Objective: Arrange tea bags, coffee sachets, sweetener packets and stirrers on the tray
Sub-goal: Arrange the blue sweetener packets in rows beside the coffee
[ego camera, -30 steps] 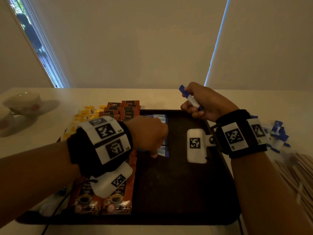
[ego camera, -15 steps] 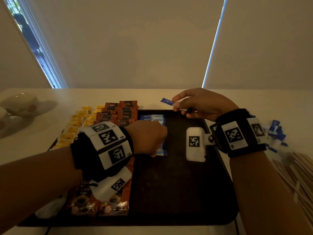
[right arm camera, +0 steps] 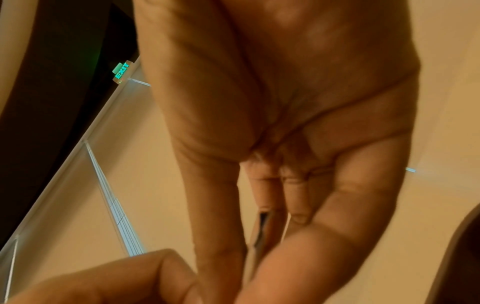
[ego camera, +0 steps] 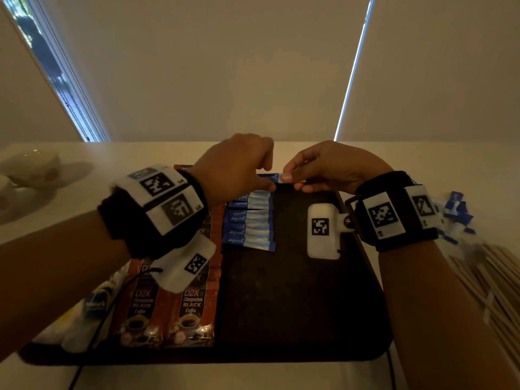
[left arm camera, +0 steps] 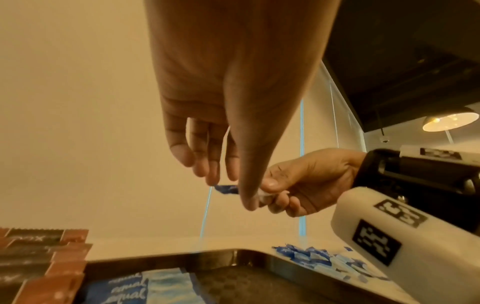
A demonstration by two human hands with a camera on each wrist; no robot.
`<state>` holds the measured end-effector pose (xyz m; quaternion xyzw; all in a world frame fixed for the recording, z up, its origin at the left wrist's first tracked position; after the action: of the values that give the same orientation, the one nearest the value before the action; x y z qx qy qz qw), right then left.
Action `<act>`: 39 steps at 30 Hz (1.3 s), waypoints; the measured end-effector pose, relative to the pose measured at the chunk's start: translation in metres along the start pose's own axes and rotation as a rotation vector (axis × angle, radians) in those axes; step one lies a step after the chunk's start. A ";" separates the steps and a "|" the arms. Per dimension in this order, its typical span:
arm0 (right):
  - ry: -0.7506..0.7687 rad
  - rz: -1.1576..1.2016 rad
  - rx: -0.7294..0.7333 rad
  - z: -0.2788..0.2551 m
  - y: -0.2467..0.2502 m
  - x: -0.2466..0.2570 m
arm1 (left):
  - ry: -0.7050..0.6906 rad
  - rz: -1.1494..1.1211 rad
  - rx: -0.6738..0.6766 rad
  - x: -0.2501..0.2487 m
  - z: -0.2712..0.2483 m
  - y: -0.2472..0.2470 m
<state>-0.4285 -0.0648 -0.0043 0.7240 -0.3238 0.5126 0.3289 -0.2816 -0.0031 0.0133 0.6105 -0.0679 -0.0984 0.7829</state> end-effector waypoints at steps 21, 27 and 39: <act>0.012 0.062 -0.112 -0.006 0.015 0.002 | -0.152 0.236 0.686 -0.018 -0.041 -0.039; 0.018 0.052 -0.114 -0.004 0.016 0.002 | -0.159 0.310 0.623 -0.022 -0.041 -0.037; 0.021 0.042 -0.103 -0.002 0.020 0.001 | -0.159 0.261 0.623 -0.030 -0.040 -0.044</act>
<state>-0.4451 -0.0749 0.0000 0.6937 -0.3617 0.5095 0.3582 -0.3050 0.0311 -0.0388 0.7968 -0.2331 -0.0191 0.5571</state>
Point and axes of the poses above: each hand's wrist, its own z-axis towards the middle knuckle, its own y-axis out of the back of the hand, x = y × z, the point moved 3 cm from there along z, towards the middle knuckle, and after that the axes turned 11 degrees about z, right-handed, at the moved point
